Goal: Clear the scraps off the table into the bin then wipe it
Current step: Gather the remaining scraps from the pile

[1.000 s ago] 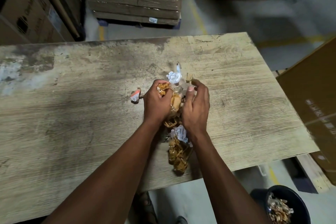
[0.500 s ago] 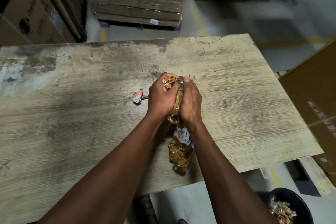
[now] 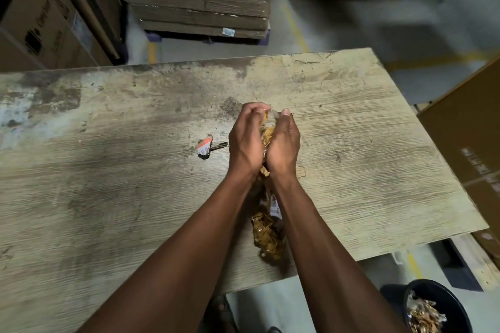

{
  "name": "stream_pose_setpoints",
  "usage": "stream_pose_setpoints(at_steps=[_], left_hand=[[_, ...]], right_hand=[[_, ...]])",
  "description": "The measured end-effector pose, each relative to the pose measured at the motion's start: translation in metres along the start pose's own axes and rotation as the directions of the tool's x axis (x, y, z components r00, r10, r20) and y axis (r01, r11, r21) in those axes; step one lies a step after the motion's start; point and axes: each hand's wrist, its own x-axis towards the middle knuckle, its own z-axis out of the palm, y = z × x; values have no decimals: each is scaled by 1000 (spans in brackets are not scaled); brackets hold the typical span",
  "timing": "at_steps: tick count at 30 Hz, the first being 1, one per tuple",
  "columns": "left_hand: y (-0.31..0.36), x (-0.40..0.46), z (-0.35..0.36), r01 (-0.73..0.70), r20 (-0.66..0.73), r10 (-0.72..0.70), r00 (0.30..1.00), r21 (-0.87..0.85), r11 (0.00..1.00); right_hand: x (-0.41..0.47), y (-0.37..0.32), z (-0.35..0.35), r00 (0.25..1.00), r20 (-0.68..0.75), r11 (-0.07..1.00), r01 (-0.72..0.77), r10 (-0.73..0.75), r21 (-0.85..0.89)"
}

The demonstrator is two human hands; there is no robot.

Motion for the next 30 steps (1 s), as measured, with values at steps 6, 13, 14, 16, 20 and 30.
stream_pose_setpoints(at_steps=[6, 13, 14, 16, 20, 30], left_hand=[[-5, -6, 1, -76, -3, 76, 997, 46, 996], [-4, -3, 6, -67, -161, 82, 984, 95, 993], [-4, -2, 7, -59, -159, 72, 985, 86, 995], [-4, -2, 10, -25, -148, 32, 989, 48, 999], [4, 8, 14, 35, -208, -55, 976, -99, 994], [21, 27, 17, 26, -333, -121, 935, -276, 961]], right_hand=[[9, -7, 0, 994, -84, 997, 72, -73, -8], [11, -4, -2, 990, -26, 989, 138, -139, -48], [12, -3, -4, 992, -2, 991, 125, -125, -49], [9, -5, -10, 997, 57, 998, 54, -52, -26], [-11, -8, -27, 977, 209, 997, -29, 44, -72], [-22, 8, -33, 979, 166, 985, -90, 115, -147]])
